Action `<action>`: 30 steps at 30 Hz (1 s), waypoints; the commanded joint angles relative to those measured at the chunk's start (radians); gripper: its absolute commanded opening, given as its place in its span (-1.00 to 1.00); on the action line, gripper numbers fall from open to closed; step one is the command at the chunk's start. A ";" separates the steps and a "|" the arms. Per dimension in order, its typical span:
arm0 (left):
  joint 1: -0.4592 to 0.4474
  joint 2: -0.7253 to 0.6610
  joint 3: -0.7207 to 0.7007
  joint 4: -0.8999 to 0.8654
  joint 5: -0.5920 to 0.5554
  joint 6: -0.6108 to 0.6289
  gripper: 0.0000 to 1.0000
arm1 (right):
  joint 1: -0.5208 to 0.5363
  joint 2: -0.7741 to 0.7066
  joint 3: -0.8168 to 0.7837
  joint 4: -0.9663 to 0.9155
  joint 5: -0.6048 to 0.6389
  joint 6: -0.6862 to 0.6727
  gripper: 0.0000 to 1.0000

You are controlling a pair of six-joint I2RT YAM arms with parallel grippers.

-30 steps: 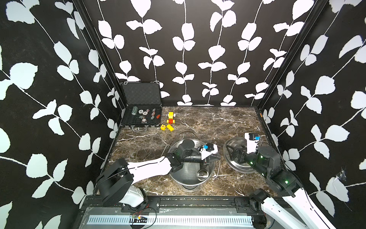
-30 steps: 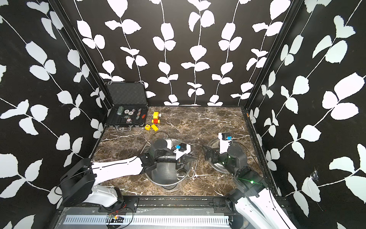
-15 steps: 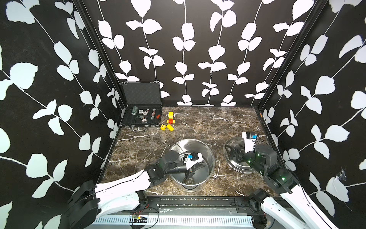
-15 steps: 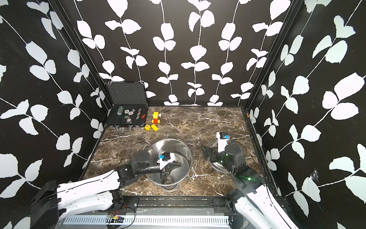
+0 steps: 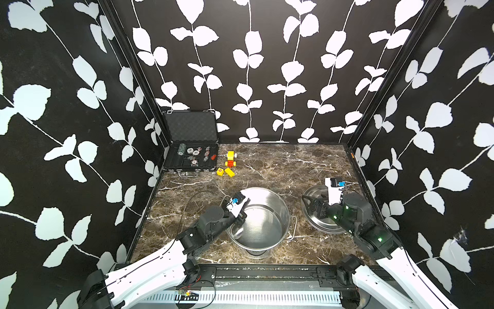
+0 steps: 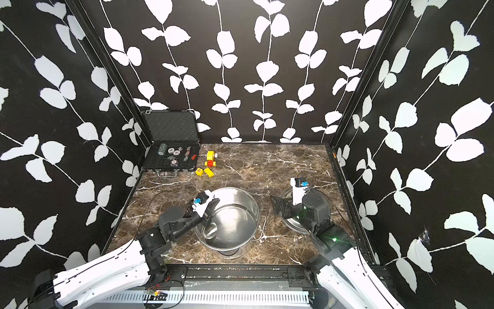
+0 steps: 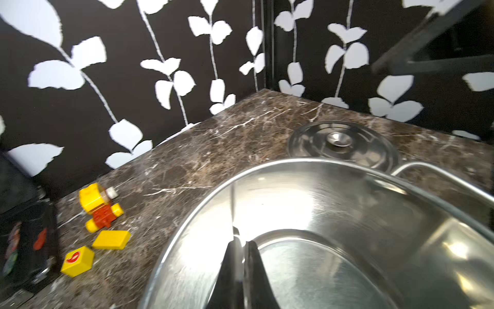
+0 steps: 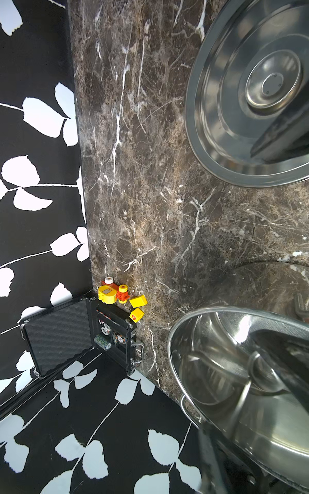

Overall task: Stir the soup with a spoon
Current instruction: Stir the soup in the pan with a stick.

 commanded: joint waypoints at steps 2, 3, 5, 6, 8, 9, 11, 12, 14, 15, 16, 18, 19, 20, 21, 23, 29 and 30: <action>0.031 0.117 0.055 0.153 -0.018 0.027 -1.00 | 0.004 -0.006 -0.016 0.044 -0.008 0.007 0.98; 0.034 0.155 0.076 0.175 0.004 0.040 -1.00 | 0.004 -0.008 -0.015 0.043 -0.006 0.007 0.98; 0.037 0.248 0.122 0.214 0.048 0.063 -1.00 | 0.005 -0.011 -0.015 0.041 -0.002 0.007 0.98; 0.038 0.286 0.149 0.233 0.074 0.073 -1.00 | 0.004 -0.014 -0.014 0.040 -0.001 0.007 0.98; 0.041 0.374 0.204 0.252 0.148 0.084 -1.00 | 0.004 -0.020 -0.012 0.032 0.000 0.007 0.98; 0.041 0.414 0.234 0.259 0.189 0.087 -1.00 | 0.005 -0.024 -0.012 0.028 0.004 0.008 0.98; 0.040 0.493 0.285 0.280 0.277 0.087 -1.00 | 0.004 -0.035 -0.013 0.015 0.009 0.008 0.98; 0.041 0.530 0.307 0.294 0.317 0.084 -1.00 | 0.004 -0.043 -0.014 0.011 0.011 0.009 0.98; 0.040 0.595 0.341 0.342 0.392 0.072 -1.00 | 0.004 -0.056 -0.017 0.004 0.017 0.010 0.98; 0.041 0.633 0.354 0.377 0.424 0.060 -1.00 | 0.004 -0.059 -0.017 0.001 0.020 0.011 0.98; 0.040 0.661 0.368 0.402 0.459 0.041 -1.00 | 0.005 -0.064 -0.018 -0.002 0.023 0.012 0.98; 0.036 0.704 0.392 0.450 0.535 -0.005 -1.00 | 0.004 -0.068 -0.018 -0.008 0.024 0.013 0.98; 0.031 0.724 0.399 0.473 0.568 -0.024 -1.00 | 0.004 -0.070 -0.018 -0.012 0.026 0.013 0.98; 0.022 0.732 0.401 0.490 0.594 -0.033 -1.00 | 0.004 -0.072 -0.018 -0.014 0.027 0.013 0.98; 0.010 0.738 0.402 0.497 0.617 -0.028 -1.00 | 0.004 -0.074 -0.018 -0.016 0.029 0.011 0.98; -0.021 0.731 0.397 0.488 0.656 -0.007 -1.00 | 0.004 -0.077 -0.020 -0.018 0.032 0.010 0.98; -0.095 0.665 0.328 0.425 0.692 0.036 -1.00 | 0.004 -0.062 -0.028 0.004 0.028 0.010 0.98; -0.105 0.649 0.313 0.406 0.691 0.037 -1.00 | 0.004 -0.059 -0.026 0.006 0.025 0.010 0.98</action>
